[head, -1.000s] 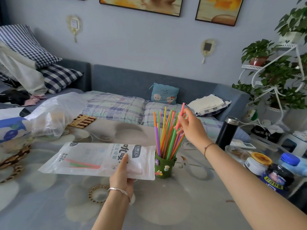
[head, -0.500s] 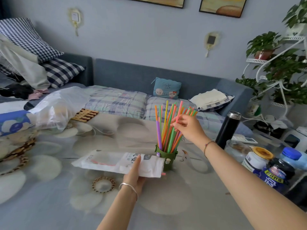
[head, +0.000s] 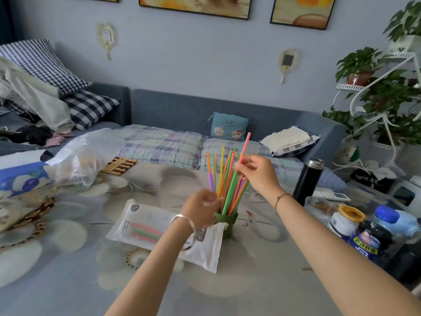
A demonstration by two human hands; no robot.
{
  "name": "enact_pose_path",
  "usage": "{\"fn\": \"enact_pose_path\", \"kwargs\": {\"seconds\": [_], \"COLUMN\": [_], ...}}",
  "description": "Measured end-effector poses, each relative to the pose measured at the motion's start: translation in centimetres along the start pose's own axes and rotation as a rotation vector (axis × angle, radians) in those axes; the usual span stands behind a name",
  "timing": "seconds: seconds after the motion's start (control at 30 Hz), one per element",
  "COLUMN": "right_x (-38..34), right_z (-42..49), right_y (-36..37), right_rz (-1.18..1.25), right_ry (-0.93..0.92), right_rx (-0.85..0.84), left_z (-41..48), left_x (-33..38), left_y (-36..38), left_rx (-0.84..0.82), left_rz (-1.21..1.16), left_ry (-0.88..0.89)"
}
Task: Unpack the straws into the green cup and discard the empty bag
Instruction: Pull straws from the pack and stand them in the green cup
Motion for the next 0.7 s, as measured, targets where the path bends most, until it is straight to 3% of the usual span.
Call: {"fn": "enact_pose_path", "kwargs": {"seconds": [0.1,0.23,0.37,0.47,0.7], "right_x": [-0.6,-1.9,-4.1,-5.6,-1.4], "right_z": [0.2,0.5,1.3,1.8,2.0], "right_y": [-0.3,-1.3,-4.9,-7.1,-3.2], "right_rz": [0.051,0.085,0.318,0.333,0.009], "right_ry": [0.008,-0.047,-0.181,-0.272,-0.137], "right_rx": [-0.018,0.007,0.326,0.516,0.282], "left_z": [2.0,4.7,5.9,6.4,7.1], "left_x": [4.4,5.2,3.6,2.7,2.2], "left_y": [0.1,0.3,0.0,0.2,0.4], "left_rx": [0.163,0.199,0.173,0.185,0.252], "left_rz": [0.256,0.230,0.257,0.228,0.218], "left_ry": [0.241,0.265,0.213,0.178,0.167]}}
Point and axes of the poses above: each hand's wrist, its own z-axis towards the middle knuckle, its own y-axis out of the palm, x = y × z, the point moved 3 cm from there along z, towards the middle knuckle, and after that the axes turned 6 degrees about -x, right-handed, at the moved point
